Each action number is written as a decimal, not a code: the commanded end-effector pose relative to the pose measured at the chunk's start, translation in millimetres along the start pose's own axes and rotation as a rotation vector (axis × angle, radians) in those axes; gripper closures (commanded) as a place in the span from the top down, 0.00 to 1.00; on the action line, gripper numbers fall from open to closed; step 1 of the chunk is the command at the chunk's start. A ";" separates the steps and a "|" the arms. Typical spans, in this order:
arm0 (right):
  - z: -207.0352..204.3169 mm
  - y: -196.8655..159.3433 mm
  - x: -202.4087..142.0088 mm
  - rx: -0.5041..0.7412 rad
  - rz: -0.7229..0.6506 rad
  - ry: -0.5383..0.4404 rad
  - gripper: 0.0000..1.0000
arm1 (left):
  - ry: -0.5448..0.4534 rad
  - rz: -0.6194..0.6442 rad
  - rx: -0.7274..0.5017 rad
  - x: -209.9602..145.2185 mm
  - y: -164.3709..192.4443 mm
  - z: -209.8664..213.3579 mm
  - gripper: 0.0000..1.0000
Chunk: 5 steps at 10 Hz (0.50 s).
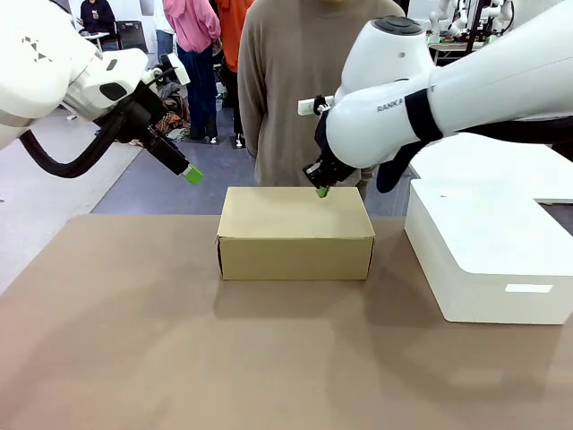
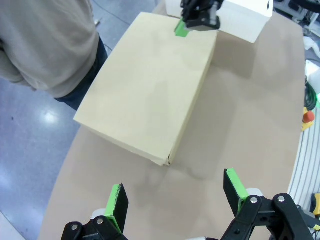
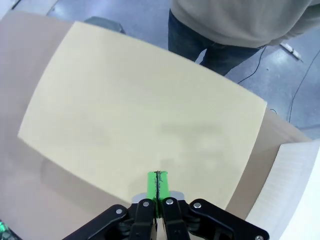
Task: Pack the shoes into the box.
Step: Press down on the lid of the Shoes Box.
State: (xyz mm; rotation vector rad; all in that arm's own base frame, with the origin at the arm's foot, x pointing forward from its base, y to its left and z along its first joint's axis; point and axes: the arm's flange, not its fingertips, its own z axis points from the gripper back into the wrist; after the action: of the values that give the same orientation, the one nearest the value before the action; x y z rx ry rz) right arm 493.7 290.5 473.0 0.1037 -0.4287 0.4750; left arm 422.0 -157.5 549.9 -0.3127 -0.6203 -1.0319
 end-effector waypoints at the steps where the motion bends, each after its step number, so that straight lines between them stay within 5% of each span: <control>1: 20.2 -13.0 -29.4 0.046 0.072 -0.016 0.00 | 0.009 0.007 -0.004 0.0 1.3 1.6 1.00; 5: 63.4 -16.7 -78.3 0.103 0.199 -0.030 0.00 | 0.009 0.007 -0.004 0.0 1.3 1.6 1.00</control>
State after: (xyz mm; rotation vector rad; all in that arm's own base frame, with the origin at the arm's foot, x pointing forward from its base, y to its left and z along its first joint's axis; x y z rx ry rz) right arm 430.2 250.1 493.0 0.1276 -0.4458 0.6495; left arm 422.2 -157.5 549.8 -0.3129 -0.6200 -1.0318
